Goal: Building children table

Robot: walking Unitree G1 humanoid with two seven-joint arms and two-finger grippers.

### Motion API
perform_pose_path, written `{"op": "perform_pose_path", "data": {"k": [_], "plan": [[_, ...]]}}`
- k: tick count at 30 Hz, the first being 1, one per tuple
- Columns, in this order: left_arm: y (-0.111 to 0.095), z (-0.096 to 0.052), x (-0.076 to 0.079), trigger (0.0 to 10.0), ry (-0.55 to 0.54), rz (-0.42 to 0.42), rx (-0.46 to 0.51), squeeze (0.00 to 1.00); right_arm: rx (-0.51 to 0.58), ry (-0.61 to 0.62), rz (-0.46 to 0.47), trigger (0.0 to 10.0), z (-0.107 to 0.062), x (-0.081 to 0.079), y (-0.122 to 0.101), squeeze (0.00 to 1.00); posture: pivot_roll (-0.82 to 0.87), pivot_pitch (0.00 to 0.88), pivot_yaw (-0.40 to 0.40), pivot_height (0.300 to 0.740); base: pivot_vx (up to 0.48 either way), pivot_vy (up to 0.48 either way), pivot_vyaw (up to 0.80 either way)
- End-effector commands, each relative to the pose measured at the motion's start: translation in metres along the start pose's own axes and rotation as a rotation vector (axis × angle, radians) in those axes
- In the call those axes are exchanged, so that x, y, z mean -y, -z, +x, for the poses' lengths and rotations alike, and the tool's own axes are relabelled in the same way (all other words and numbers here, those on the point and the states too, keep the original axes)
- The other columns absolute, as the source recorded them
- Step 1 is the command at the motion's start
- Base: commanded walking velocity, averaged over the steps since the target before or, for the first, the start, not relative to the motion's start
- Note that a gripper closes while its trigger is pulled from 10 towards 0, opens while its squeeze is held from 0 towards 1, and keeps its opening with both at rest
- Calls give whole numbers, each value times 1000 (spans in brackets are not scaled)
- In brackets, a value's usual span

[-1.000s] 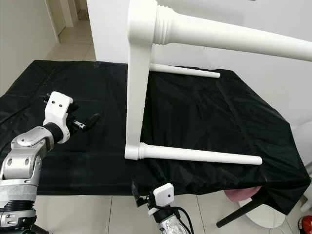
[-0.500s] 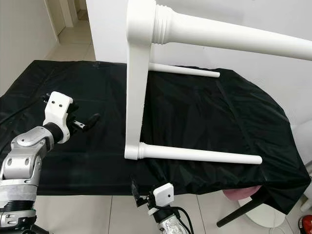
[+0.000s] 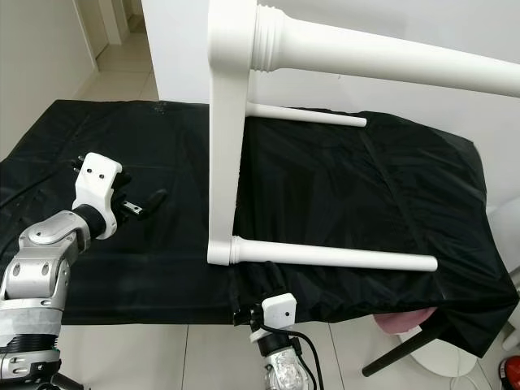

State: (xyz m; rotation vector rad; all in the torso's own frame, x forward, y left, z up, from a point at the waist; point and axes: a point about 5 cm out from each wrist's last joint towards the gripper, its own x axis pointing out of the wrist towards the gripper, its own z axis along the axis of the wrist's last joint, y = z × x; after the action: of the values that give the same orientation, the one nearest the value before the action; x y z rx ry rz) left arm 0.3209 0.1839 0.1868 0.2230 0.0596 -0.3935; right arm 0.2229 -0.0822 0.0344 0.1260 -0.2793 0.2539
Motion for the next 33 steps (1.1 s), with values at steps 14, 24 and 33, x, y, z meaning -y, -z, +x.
{"op": "perform_pose_path", "data": {"k": [14, 24, 33], "plan": [[3, -1, -16, 10000, -209, 32, 17, 0, 467, -136, -11, 10000, 115, -8, -155, 0, 92, 0, 0, 740, 0, 0, 0], [3, 0, -15, 10000, -203, 40, 14, 0, 472, -161, -48, 10000, 106, -8, -158, 0, 84, 0, 0, 740, 0, 0, 0], [6, 2, -13, 10000, -187, 46, 20, 0, 452, -145, -79, 10000, 96, 0, -159, 0, 59, 0, 0, 740, 0, 0, 0]]}}
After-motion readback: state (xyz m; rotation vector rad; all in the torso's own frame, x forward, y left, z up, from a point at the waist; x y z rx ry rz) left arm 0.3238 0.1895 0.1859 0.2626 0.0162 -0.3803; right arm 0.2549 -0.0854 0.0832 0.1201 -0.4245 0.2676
